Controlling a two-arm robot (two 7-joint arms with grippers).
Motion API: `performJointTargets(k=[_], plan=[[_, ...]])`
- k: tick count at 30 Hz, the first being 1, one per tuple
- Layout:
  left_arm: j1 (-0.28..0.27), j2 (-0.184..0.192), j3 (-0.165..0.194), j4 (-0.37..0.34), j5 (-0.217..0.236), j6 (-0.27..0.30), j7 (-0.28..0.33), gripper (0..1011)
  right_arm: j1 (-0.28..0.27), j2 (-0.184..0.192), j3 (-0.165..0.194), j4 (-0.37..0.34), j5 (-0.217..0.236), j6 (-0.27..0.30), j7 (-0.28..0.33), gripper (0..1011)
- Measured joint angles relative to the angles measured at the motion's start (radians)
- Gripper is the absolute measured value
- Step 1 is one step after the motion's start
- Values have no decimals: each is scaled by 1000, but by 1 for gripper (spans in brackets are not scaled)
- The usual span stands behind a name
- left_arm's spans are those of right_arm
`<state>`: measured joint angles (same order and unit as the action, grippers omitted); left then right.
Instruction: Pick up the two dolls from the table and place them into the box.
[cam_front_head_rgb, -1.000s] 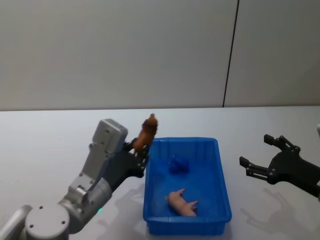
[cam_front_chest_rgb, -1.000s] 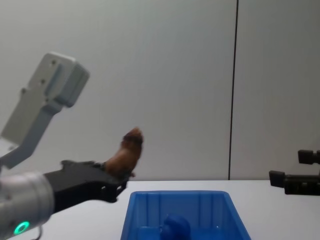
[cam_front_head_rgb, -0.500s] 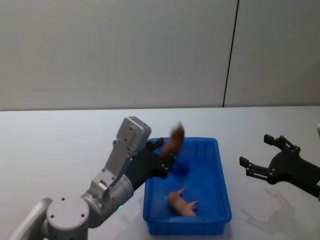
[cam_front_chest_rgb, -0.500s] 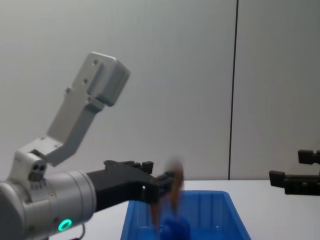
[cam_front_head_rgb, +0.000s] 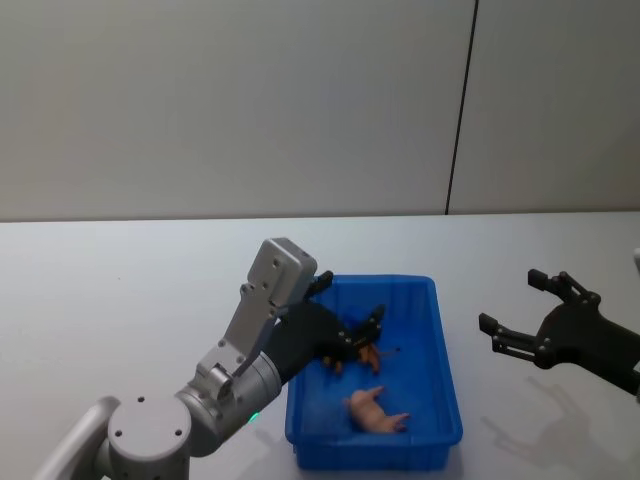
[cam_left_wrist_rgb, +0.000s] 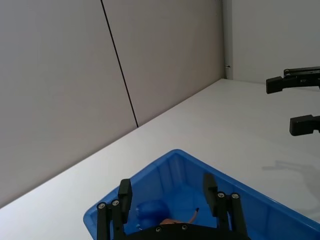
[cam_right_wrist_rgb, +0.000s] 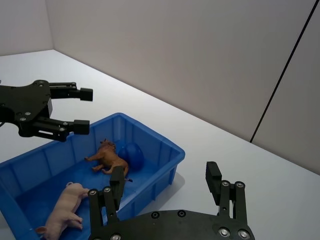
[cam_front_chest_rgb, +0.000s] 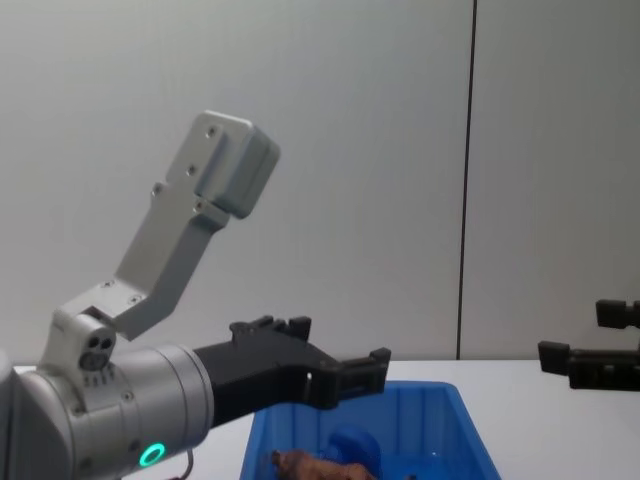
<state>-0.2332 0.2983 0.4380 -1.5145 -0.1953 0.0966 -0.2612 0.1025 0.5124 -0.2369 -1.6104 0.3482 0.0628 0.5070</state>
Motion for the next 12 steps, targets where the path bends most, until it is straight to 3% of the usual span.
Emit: performJointTargets(k=[5, 12], plan=[[4, 8, -6, -8, 9, -39, 10, 1001, 0, 0, 0, 0, 0, 0, 0, 1001], [9, 19, -16, -25, 17, -73, 24, 1001, 0, 0, 0, 0, 0, 0, 0, 1001]])
